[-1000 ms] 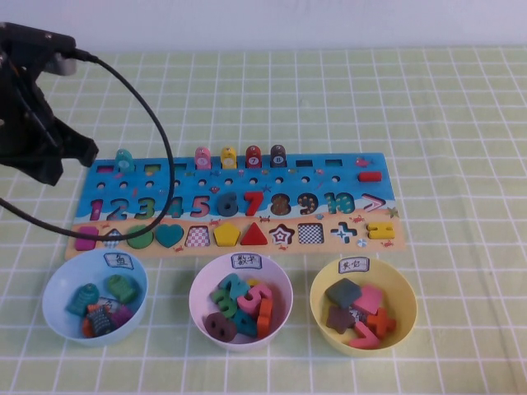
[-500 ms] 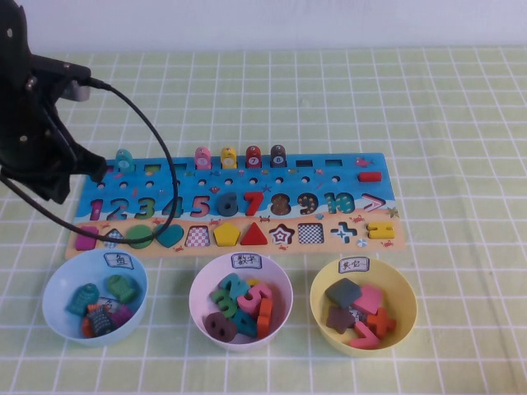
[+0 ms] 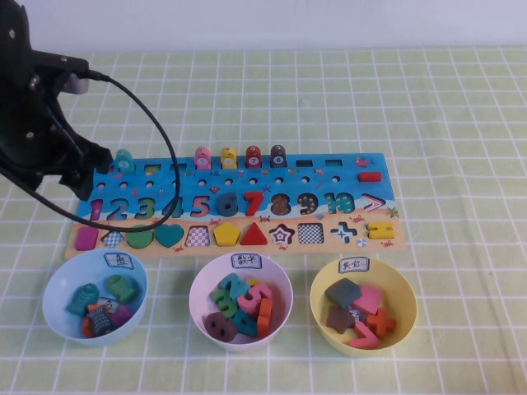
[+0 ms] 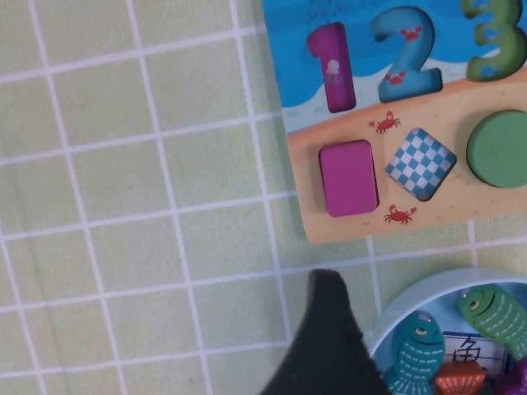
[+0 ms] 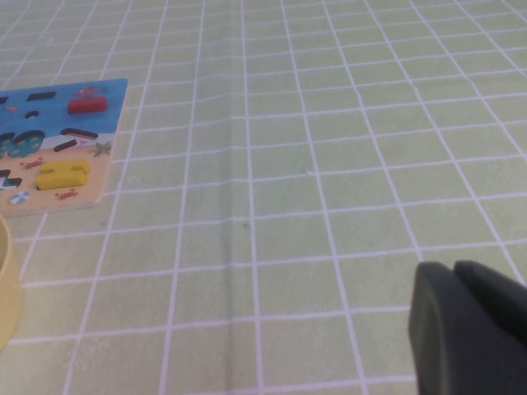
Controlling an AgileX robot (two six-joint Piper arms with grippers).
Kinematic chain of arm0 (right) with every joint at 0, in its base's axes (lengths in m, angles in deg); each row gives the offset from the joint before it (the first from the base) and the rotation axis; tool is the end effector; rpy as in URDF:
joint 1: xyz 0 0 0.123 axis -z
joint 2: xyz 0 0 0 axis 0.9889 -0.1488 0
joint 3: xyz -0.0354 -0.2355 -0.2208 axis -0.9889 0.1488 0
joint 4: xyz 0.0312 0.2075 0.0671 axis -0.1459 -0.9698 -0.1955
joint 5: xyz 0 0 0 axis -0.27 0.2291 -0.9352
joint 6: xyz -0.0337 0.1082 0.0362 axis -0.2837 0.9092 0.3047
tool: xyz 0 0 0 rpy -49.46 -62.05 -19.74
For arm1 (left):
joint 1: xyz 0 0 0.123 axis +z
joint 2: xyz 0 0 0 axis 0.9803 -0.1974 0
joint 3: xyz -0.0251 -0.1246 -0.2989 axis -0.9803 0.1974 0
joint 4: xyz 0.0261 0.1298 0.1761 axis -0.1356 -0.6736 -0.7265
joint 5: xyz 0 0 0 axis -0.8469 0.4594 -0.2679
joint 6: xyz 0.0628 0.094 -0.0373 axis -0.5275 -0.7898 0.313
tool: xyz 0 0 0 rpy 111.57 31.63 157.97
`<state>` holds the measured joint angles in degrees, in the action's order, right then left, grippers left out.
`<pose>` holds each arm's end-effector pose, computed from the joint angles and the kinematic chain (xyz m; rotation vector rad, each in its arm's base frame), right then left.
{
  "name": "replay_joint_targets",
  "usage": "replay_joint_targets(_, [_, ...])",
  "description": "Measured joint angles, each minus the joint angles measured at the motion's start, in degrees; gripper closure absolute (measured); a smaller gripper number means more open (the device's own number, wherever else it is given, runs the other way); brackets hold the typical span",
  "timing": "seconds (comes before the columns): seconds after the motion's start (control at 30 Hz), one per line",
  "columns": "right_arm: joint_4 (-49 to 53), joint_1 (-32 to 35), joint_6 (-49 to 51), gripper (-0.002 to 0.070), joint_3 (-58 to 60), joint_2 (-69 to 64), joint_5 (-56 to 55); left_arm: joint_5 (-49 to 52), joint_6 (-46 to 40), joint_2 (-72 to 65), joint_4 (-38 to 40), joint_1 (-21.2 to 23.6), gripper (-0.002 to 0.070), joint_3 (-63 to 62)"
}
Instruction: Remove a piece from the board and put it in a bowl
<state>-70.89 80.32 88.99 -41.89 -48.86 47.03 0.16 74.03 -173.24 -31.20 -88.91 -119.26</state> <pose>0.0073 -0.0010 0.1636 0.1277 1.8621 0.1074 0.3387 -0.0454 0.3172 0.2812 2.8570 0.1643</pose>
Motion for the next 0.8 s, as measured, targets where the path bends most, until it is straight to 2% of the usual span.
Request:
replay_joint_targets(0.23, [0.0, 0.0, 0.0, 0.0694, 0.0, 0.0, 0.0, -1.1, -0.4, -4.4, 3.6, 1.5, 0.0209, 0.0])
replay_joint_targets(0.6, [0.0, 0.0, 0.0, 0.0694, 0.0, 0.0, 0.0, -2.6, -0.5, -7.2, 1.9, 2.3, 0.0209, 0.1])
replay_joint_targets(0.8, [0.0, 0.0, 0.0, 0.0694, 0.0, 0.0, 0.0, -7.4, -0.6, -7.2, 2.1, 2.3, 0.0209, 5.4])
